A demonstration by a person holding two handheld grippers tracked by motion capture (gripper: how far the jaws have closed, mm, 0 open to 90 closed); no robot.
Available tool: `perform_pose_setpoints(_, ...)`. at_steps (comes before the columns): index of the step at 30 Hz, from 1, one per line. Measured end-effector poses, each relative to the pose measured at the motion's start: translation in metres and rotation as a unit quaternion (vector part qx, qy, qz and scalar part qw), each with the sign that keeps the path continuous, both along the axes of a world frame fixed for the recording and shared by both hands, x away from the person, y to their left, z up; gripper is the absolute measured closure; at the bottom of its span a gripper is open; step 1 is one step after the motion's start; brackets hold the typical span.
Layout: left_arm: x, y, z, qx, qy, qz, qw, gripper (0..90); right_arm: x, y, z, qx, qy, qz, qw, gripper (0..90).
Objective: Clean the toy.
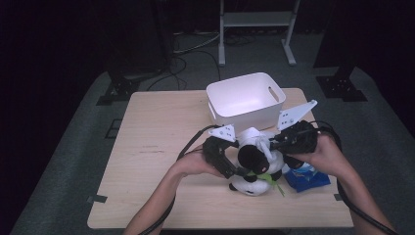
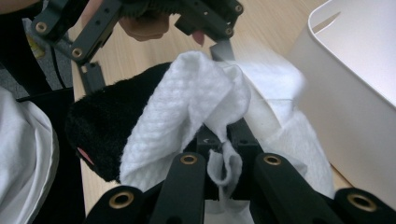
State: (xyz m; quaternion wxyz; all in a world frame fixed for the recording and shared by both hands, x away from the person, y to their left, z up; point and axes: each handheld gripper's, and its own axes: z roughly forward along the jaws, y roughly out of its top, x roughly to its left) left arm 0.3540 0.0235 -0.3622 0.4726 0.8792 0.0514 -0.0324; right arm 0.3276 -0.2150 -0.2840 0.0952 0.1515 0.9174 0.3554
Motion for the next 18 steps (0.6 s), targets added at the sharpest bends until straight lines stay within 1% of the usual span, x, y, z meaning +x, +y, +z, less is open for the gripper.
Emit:
perform_pose_setpoints(1,0.0,0.0,0.0,0.004,-0.004,0.002,1.0,0.0,0.0,0.0,0.0,0.0,-0.001,0.0,1.0,85.2)
perform_pose_setpoints(2,0.0,-0.001,-0.001,-0.001,0.001,0.01,1.0,0.0,0.001,0.0,0.0,0.001,-0.001,0.0,1.0,85.1)
perform_pose_setpoints(5,-0.001,-0.005,-0.002,0.002,-0.013,0.013,0.9998,0.0,0.001,0.002,-0.001,0.0,-0.003,0.001,1.0,85.2)
perform_pose_setpoints(9,-0.001,-0.007,-0.005,-0.007,-0.011,0.013,0.9998,0.0,-0.001,0.005,-0.001,-0.004,-0.004,0.001,1.0,85.5)
perform_pose_setpoints(12,-0.001,-0.01,-0.01,-0.018,-0.007,0.022,0.9996,0.0,0.0,0.005,-0.003,-0.008,-0.003,-0.002,1.0,85.7)
perform_pose_setpoints(13,-0.002,-0.01,-0.01,-0.021,-0.009,0.021,0.9995,2.5,0.0,0.006,-0.004,-0.01,-0.004,-0.003,0.9999,85.7)
perform_pose_setpoints(14,-0.001,-0.008,-0.009,-0.025,-0.007,0.023,0.9994,7.1,0.0,0.006,-0.004,-0.011,-0.004,-0.003,0.9999,85.7)
perform_pose_setpoints(15,0.0,-0.006,-0.008,-0.03,-0.001,0.027,0.9992,13.1,0.0,0.005,-0.004,-0.01,-0.005,-0.003,0.9999,85.7)
perform_pose_setpoints(16,0.001,-0.003,-0.006,-0.034,0.0,0.026,0.9991,18.8,0.0,0.004,-0.004,-0.006,-0.006,-0.005,1.0,85.7)
perform_pose_setpoints(17,0.0,-0.001,-0.004,-0.032,-0.006,0.022,0.9992,22.7,0.0,0.003,-0.004,0.0,-0.003,-0.004,1.0,85.8)
perform_pose_setpoints(18,0.0,0.0,-0.003,-0.029,-0.008,0.021,0.9993,25.3,0.0,0.002,-0.003,0.008,-0.001,0.0,1.0,85.8)
